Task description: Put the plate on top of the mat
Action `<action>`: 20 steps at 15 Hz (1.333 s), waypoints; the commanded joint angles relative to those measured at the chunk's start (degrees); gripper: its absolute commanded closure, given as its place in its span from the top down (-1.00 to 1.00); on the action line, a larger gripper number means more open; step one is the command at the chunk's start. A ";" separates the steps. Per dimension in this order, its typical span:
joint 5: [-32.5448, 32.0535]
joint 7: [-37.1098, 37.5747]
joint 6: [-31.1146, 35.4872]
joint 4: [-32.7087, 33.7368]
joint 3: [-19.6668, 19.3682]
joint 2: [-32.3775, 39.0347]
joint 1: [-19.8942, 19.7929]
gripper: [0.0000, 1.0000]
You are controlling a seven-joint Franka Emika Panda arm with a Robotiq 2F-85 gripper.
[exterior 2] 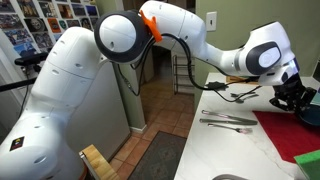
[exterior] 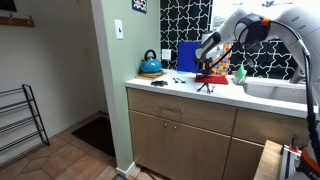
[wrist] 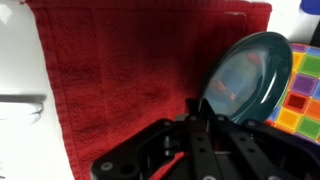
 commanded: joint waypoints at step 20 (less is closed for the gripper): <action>1.52 -13.53 -5.99 2.92 5.34 -0.39 -3.16 0.68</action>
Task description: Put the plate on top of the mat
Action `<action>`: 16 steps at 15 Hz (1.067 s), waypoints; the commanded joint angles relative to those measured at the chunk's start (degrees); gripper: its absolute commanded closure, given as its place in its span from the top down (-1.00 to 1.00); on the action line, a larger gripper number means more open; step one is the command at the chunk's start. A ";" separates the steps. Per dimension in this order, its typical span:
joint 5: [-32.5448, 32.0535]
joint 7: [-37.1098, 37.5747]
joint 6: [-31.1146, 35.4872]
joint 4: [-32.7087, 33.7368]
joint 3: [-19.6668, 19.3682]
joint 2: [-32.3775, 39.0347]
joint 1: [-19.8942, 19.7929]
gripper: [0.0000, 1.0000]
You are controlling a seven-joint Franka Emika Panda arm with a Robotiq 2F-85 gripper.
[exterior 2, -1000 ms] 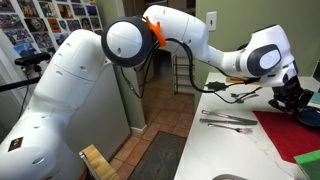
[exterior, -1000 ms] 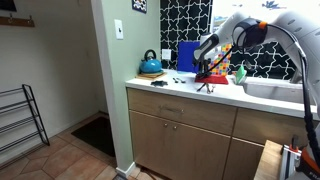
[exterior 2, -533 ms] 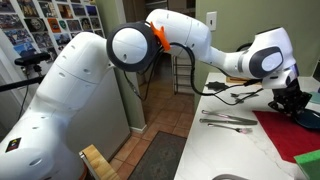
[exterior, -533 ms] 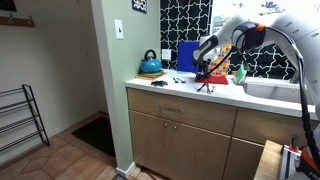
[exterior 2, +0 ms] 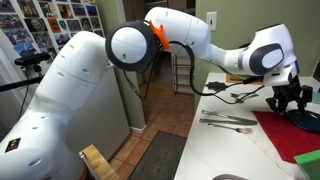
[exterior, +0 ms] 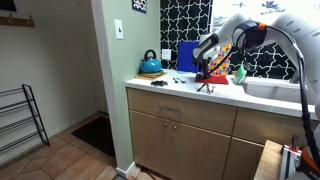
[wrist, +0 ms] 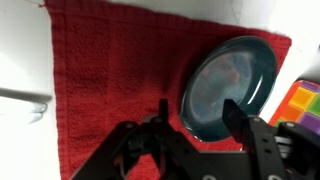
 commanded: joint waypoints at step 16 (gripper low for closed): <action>-11.17 -43.26 -1.17 -38.31 2.17 -35.84 7.51 1.00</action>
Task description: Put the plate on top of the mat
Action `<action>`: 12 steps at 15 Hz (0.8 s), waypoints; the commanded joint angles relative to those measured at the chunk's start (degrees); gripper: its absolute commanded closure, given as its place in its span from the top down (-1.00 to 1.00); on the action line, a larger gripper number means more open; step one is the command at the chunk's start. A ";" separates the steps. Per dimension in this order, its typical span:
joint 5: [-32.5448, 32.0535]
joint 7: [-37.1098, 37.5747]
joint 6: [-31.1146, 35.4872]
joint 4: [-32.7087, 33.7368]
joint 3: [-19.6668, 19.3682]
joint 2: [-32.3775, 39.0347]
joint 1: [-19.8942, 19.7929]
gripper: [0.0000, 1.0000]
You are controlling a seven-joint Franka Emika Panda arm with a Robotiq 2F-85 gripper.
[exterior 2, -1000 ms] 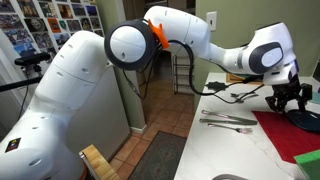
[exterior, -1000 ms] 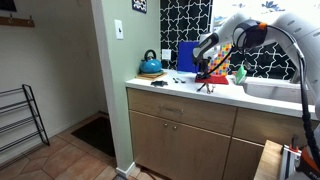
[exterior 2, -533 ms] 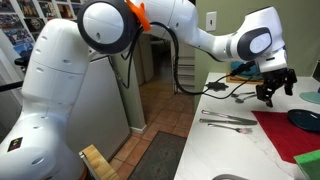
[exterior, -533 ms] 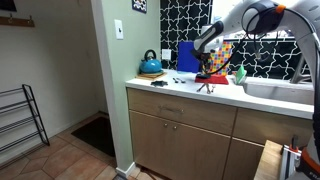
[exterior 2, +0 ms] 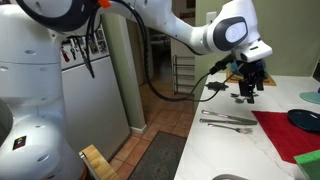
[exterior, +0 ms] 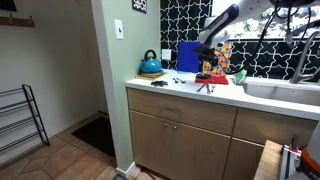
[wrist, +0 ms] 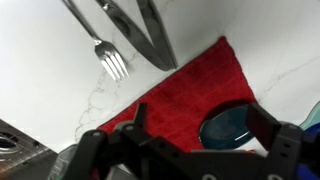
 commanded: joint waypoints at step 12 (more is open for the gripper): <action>-12.54 -36.86 -2.95 -23.23 2.65 -24.54 0.36 1.00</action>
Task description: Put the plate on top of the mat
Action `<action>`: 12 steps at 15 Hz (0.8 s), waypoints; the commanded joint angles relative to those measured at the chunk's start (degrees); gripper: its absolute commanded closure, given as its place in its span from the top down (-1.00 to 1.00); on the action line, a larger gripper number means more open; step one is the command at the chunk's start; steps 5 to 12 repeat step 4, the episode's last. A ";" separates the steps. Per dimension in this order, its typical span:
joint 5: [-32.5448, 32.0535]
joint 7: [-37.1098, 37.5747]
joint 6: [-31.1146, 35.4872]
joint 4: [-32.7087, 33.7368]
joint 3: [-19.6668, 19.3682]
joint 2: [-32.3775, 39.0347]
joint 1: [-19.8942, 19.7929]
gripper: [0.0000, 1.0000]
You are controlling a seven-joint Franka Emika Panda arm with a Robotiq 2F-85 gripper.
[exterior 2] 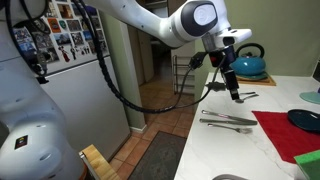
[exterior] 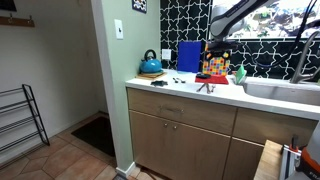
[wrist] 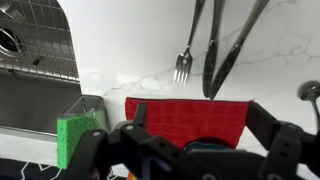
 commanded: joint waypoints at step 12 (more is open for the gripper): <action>0.39 -7.46 1.02 -3.60 1.52 -3.62 -2.02 1.00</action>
